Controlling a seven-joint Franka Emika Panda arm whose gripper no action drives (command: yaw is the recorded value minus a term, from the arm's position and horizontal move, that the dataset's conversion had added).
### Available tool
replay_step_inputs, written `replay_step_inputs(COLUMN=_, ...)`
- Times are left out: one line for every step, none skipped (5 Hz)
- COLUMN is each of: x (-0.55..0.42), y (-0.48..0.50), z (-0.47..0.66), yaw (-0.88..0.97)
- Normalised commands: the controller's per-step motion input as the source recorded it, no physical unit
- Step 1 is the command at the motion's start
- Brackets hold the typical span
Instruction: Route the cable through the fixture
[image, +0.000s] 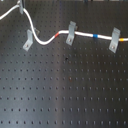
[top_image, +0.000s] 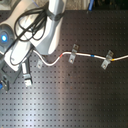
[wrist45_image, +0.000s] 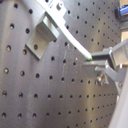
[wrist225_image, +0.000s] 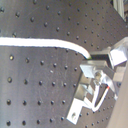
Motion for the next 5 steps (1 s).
replay_step_inputs(x=0.145, y=0.236, z=0.31, yaw=-0.09)
replay_step_inputs(x=0.222, y=0.304, z=0.5, yaw=-0.19)
replay_step_inputs(x=0.079, y=0.258, z=0.51, yaw=-0.17)
replay_step_inputs(x=-0.23, y=0.227, z=0.38, yaw=0.0)
replay_step_inputs(x=-0.037, y=0.022, z=0.0, yaw=0.0)
